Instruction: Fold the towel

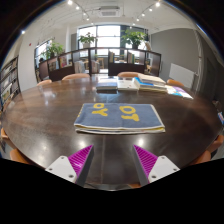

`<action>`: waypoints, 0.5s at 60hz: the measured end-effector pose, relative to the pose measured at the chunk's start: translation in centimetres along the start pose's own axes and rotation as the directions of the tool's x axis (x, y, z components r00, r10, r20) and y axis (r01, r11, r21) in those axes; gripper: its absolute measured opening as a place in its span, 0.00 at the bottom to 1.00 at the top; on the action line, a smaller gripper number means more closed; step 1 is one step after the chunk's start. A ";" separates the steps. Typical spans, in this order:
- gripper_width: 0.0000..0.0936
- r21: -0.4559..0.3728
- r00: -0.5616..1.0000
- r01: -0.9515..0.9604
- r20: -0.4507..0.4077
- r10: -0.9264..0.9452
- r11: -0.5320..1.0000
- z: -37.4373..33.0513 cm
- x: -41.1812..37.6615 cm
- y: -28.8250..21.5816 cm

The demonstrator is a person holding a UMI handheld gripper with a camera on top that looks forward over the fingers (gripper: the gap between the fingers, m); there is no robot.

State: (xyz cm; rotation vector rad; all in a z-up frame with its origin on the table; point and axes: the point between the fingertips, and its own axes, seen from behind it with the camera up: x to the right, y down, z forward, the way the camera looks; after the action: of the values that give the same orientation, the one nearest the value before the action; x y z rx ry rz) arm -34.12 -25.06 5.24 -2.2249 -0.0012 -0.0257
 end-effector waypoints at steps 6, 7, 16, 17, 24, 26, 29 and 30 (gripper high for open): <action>0.82 -0.008 0.998 0.019 0.052 -0.018 1.000 4.3 -5.9 -2.3; 0.82 -0.009 0.998 0.022 0.060 -0.021 1.000 5.2 -6.7 -2.7; 0.80 -0.001 0.994 0.045 0.097 -0.045 0.999 11.8 -12.6 -6.3; 0.79 0.000 0.994 0.048 0.096 -0.048 0.999 12.5 -12.9 -6.6; 0.71 -0.007 0.992 0.088 0.088 -0.087 0.996 16.8 -14.4 -8.1; 0.68 -0.005 0.992 0.099 0.079 -0.098 0.995 18.0 -14.4 -8.3; 0.62 -0.026 0.992 0.109 0.071 -0.107 0.994 19.1 -14.1 -7.9; 0.57 -0.045 0.992 0.112 0.070 -0.109 0.993 19.3 -14.1 -7.4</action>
State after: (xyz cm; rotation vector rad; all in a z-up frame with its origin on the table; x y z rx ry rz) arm -47.90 -5.11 -0.92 -2.2712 -0.1626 -0.0114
